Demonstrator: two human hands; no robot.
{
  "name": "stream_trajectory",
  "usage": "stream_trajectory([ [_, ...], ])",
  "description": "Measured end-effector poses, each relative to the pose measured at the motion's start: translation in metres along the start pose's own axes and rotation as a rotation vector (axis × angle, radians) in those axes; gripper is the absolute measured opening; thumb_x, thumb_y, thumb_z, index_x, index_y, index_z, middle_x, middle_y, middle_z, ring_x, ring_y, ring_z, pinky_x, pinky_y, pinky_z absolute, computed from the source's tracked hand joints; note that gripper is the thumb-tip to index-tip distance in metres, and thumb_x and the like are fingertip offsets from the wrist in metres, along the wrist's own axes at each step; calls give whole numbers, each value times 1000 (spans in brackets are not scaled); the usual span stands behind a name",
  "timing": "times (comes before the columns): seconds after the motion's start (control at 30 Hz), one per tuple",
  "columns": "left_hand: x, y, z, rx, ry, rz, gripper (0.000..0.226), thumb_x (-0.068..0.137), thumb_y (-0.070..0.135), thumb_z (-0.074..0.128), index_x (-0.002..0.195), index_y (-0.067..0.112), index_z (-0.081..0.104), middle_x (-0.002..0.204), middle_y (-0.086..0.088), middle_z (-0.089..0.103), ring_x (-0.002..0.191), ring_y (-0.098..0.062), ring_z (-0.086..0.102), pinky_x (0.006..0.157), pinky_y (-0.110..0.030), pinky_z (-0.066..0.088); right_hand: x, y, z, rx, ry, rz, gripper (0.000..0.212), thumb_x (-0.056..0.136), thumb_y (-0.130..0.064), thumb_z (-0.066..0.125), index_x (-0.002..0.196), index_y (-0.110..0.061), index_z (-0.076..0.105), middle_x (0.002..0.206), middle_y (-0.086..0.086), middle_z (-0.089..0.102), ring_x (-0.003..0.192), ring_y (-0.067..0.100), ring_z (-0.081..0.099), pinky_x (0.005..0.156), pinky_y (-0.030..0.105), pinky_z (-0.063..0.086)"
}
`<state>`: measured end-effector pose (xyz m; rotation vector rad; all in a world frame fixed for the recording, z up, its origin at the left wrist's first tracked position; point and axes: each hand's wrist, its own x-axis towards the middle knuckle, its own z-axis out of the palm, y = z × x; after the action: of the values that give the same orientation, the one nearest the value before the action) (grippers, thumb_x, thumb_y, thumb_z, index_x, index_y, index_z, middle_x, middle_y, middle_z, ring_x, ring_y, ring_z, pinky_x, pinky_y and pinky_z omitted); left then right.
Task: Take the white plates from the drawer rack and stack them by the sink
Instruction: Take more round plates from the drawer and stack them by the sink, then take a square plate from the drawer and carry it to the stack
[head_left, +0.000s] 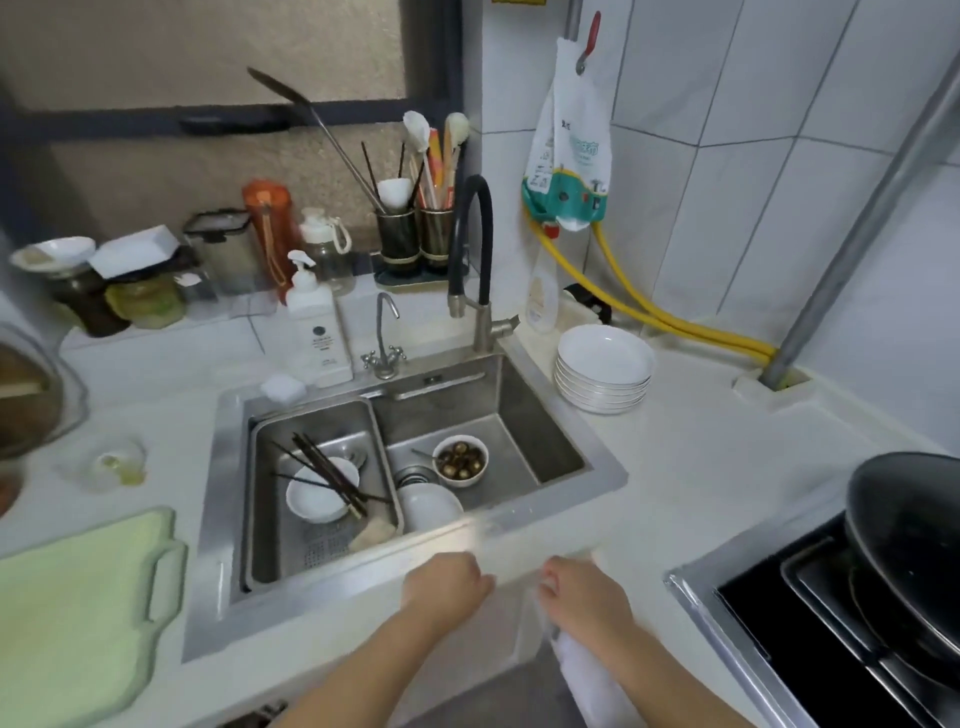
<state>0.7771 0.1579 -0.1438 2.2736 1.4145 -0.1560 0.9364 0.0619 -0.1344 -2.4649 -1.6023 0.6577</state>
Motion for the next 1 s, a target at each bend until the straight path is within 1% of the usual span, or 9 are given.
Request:
stream_trajectory([
  [0.1, -42, -8, 23, -51, -25, -72, 41, 84, 48, 44, 101, 18, 65, 113, -2, 68, 106, -24, 61, 86, -32, 48, -27, 4, 17, -9, -48, -50, 27, 93, -31, 40, 107, -19, 59, 111, 4, 66, 109, 23, 60, 84, 28, 47],
  [0.3, -135, -45, 64, -126, -108, -286, 37, 85, 50, 44, 98, 21, 63, 112, -5, 66, 106, -26, 61, 86, -35, 47, -77, -11, 60, -78, -194, -167, 27, 92, -34, 42, 106, -21, 62, 113, 0, 66, 110, 21, 60, 87, 30, 47],
  [0.47, -190, -86, 66, -147, -62, -418, 36, 86, 46, 43, 96, 19, 64, 107, -5, 68, 101, -27, 62, 81, -33, 49, -99, -49, 89, -152, -286, -292, 27, 91, -26, 40, 100, -19, 64, 108, 2, 68, 105, 22, 62, 80, 28, 47],
  [0.57, -218, -116, 63, -183, -17, -515, 40, 86, 51, 43, 93, 19, 64, 104, -4, 69, 100, -26, 63, 82, -32, 49, -107, -83, 103, -183, -356, -356, 22, 90, -31, 42, 93, -22, 62, 111, 2, 68, 106, 22, 62, 77, 26, 46],
  [0.67, -245, -150, 60, -235, 25, -603, 44, 86, 55, 41, 94, 19, 65, 102, -1, 69, 98, -24, 64, 81, -31, 49, -114, -124, 121, -211, -393, -432, 25, 88, -35, 44, 95, -19, 63, 110, 7, 68, 102, 25, 62, 78, 30, 47],
  [0.73, -264, -175, 58, -280, 47, -651, 42, 86, 55, 42, 92, 20, 65, 99, 0, 69, 96, -22, 64, 81, -30, 49, -121, -156, 134, -233, -428, -483, 23, 88, -33, 42, 86, -20, 60, 104, 9, 68, 93, 26, 61, 71, 30, 42],
  [0.87, -296, -234, 51, -335, 61, -705, 36, 87, 53, 43, 88, 23, 64, 92, 3, 70, 87, -19, 64, 73, -28, 47, -136, -222, 166, -234, -452, -529, 19, 89, -28, 39, 75, -22, 51, 91, 8, 65, 92, 27, 62, 67, 29, 36],
  [0.93, -309, -268, 47, -343, 63, -716, 34, 87, 53, 43, 87, 25, 63, 89, 4, 68, 84, -18, 63, 69, -27, 45, -145, -254, 183, -205, -462, -521, 28, 91, -30, 39, 64, -22, 38, 71, 0, 53, 80, 24, 55, 66, 30, 35],
  [1.0, -320, -303, 44, -352, 42, -720, 33, 87, 53, 43, 81, 26, 60, 85, 5, 66, 83, -18, 64, 68, -26, 45, -153, -282, 201, -177, -480, -508, 35, 92, -29, 40, 59, -25, 30, 62, -6, 38, 74, 20, 46, 63, 30, 33],
])
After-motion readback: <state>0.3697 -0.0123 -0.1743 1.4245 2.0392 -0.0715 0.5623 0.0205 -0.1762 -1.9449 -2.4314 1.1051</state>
